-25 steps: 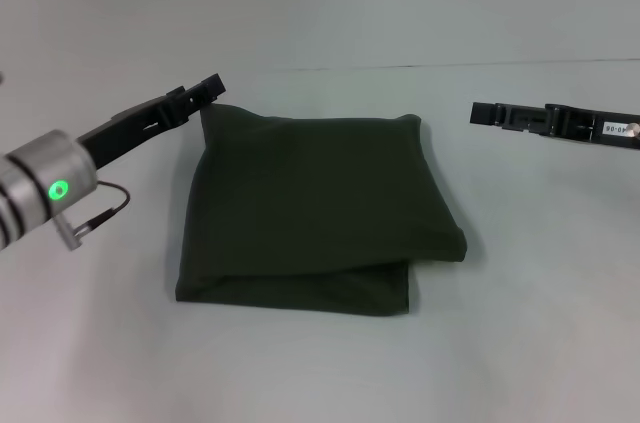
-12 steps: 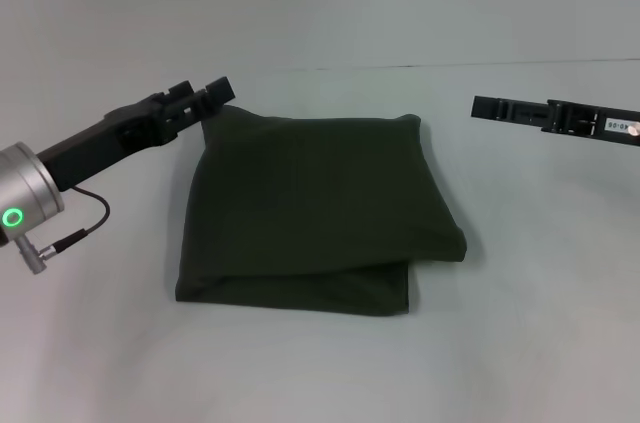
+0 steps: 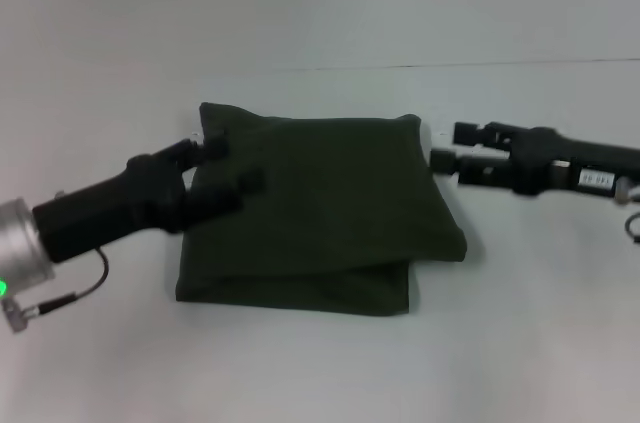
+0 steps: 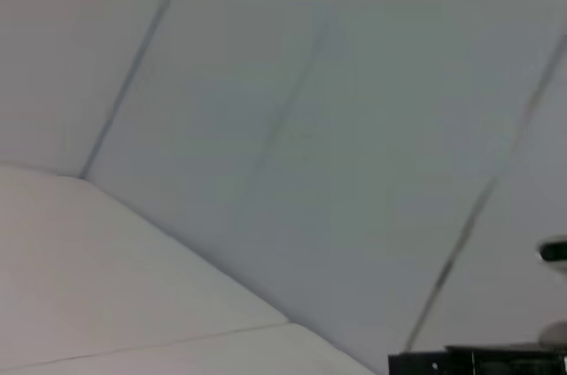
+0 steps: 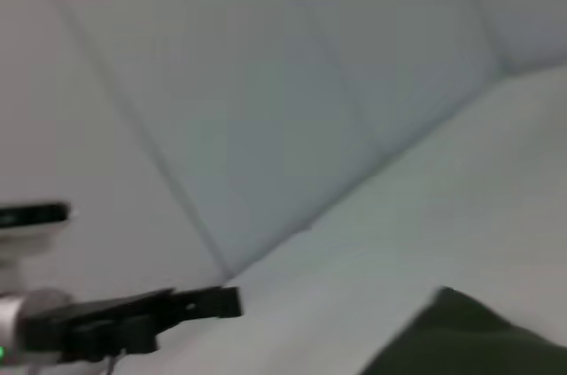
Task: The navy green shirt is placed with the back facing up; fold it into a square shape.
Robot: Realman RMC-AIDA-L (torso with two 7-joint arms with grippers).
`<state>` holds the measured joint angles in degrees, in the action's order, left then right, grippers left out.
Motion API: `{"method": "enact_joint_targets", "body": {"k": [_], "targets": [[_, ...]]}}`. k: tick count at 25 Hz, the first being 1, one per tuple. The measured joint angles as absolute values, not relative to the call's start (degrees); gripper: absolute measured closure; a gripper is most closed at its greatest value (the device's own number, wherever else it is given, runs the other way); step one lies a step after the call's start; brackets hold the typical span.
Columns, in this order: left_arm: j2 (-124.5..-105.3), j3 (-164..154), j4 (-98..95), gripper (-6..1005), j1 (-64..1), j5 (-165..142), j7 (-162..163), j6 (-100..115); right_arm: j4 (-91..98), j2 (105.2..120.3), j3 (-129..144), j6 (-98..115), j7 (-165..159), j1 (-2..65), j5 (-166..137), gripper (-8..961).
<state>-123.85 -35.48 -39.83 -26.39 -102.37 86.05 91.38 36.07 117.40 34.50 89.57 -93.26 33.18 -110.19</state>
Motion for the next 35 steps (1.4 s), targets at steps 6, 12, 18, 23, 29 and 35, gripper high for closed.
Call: {"method": "enact_joint_targets", "body": {"k": [6,12,18,23,29,35], "targets": [[-123.92,-33.9,-41.3,94,-23.2,-104.5,80.1,100.4,35.6,118.81,34.9,95.1,-83.5,31.1,-110.3,24],[-123.97,-32.6,-41.4,93,-22.4,-111.7,77.2,102.4,33.4,119.25,35.6,96.3,-76.7,29.3,-110.6,29],[-124.02,-32.8,-40.8,92,-22.6,-114.7,77.2,101.6,32.7,119.25,39.1,96.0,-75.9,28.7,-111.7,29],[-124.02,-32.9,-40.8,93,-23.1,-116.7,77.5,101.6,32.7,119.23,39.3,96.1,-77.2,28.8,-113.7,29],[-124.02,-33.0,-40.7,94,-23.1,-116.9,77.5,101.6,32.6,119.25,39.4,96.3,-77.3,28.6,-114.1,29],[-124.02,-33.0,-40.5,94,-23.1,-117.1,77.6,101.6,32.6,119.36,39.5,96.4,-77.3,28.6,-115.1,29]]}}
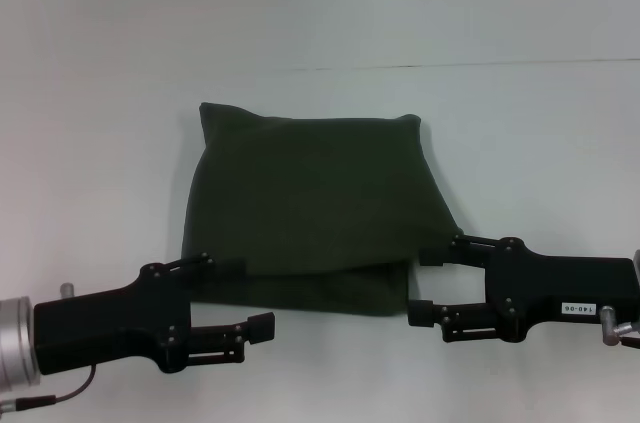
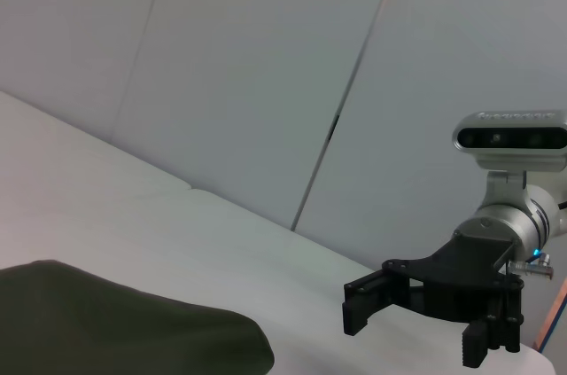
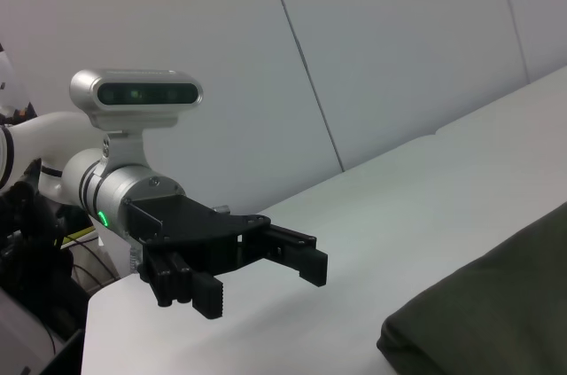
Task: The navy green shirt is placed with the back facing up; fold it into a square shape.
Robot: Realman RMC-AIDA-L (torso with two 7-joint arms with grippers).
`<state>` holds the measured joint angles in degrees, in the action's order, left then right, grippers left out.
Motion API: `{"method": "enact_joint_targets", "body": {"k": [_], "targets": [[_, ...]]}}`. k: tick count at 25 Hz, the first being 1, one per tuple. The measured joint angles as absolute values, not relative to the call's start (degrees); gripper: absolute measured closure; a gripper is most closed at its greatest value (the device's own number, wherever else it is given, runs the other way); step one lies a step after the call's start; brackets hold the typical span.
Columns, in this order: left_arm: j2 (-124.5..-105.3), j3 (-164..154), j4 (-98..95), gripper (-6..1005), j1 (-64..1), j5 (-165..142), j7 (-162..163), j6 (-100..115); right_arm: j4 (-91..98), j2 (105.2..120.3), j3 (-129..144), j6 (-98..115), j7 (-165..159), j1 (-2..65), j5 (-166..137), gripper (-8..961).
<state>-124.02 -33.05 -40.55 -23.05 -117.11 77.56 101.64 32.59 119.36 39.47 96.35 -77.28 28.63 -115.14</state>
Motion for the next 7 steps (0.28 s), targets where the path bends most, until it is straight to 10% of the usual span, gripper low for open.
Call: {"method": "enact_joint_targets", "body": {"k": [7], "targets": [[-124.02,-33.1,-40.1,94,-23.1,-118.4,77.5,101.8,32.6,119.35,40.5,96.3,-77.8,28.8,-115.2,29]]}}
